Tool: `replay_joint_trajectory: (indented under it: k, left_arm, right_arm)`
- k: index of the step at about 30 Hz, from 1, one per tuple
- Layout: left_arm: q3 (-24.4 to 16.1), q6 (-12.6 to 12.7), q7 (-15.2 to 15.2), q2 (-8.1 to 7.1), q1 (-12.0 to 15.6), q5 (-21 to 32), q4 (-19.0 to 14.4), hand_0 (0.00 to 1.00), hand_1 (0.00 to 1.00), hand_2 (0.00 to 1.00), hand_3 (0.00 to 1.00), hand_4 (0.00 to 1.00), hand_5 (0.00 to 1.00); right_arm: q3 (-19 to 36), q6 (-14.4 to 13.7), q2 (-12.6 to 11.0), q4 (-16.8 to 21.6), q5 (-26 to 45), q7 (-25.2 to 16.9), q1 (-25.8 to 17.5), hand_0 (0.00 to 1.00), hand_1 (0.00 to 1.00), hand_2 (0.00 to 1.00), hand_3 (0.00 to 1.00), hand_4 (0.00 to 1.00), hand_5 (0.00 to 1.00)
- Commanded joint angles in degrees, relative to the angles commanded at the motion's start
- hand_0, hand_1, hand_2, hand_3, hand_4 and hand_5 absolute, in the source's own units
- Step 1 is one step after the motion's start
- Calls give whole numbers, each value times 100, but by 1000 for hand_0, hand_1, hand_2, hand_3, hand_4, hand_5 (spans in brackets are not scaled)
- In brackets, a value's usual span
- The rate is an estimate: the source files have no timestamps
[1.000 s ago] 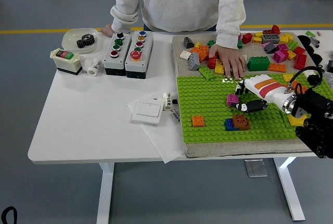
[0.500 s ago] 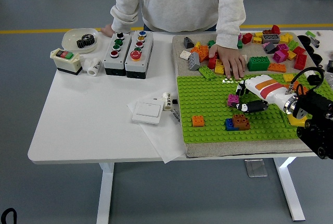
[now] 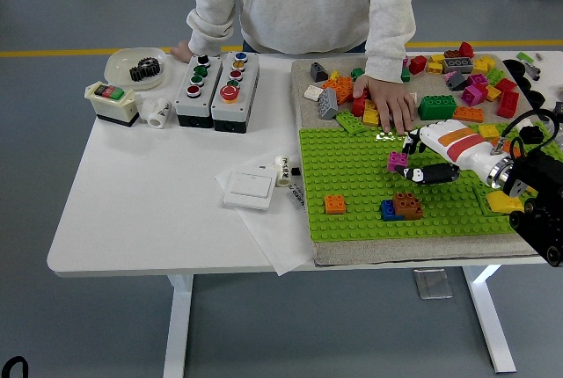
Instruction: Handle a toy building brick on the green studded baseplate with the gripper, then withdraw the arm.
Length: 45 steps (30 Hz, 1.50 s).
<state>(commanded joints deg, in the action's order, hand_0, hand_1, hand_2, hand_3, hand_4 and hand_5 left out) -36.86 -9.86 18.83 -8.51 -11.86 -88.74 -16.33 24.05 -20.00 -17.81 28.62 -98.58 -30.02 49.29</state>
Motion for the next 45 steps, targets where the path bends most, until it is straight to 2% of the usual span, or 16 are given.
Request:
replay_joint_trajectory:
  k: [4, 7, 11, 16, 21, 33, 39, 45]
  left_arm:
    - [-3, 5, -12, 3, 9, -2, 5, 741, 736, 750, 597, 660, 597]
    - [8, 10, -23, 6, 14, 16, 11, 741, 736, 751, 597, 660, 597]
    - [-1, 8, -30, 12, 17, 6, 17, 741, 736, 751, 597, 660, 597]
    - [7, 6, -48, 24, 21, 12, 20, 740, 737, 751, 596, 660, 597]
    - [44, 21, -73, 37, 35, 72, 20, 739, 738, 749, 596, 660, 598]
    - [90, 30, -110, 56, 60, 130, 20, 737, 737, 746, 596, 660, 598]
    - [95, 34, -124, 65, 64, 120, 20, 737, 737, 743, 597, 660, 597]
    - [109, 43, -141, 72, 70, 130, 20, 737, 737, 745, 596, 660, 597]
  right_arm:
    - [244, -47, -300, 476, -170, -103, -102, 513, 471, 523, 519, 690, 589]
    - [390, -85, -628, 982, -263, -264, -220, 516, 469, 523, 521, 688, 585]
    - [501, -117, -898, 1425, -346, -437, -346, 516, 469, 523, 521, 688, 585]
    - [551, -231, -1135, 1783, -373, -696, -490, 517, 471, 523, 521, 687, 582]
    - [524, -398, -1268, 1929, -335, -696, -596, 518, 472, 526, 522, 686, 579]
    - [332, -803, -1406, 1853, -76, -696, -766, 517, 475, 528, 522, 688, 579]
    - [239, -894, -1494, 2003, 79, -696, -827, 519, 478, 528, 525, 690, 579]
    - [176, -853, -1534, 2179, 167, -696, -848, 538, 478, 529, 523, 691, 580]
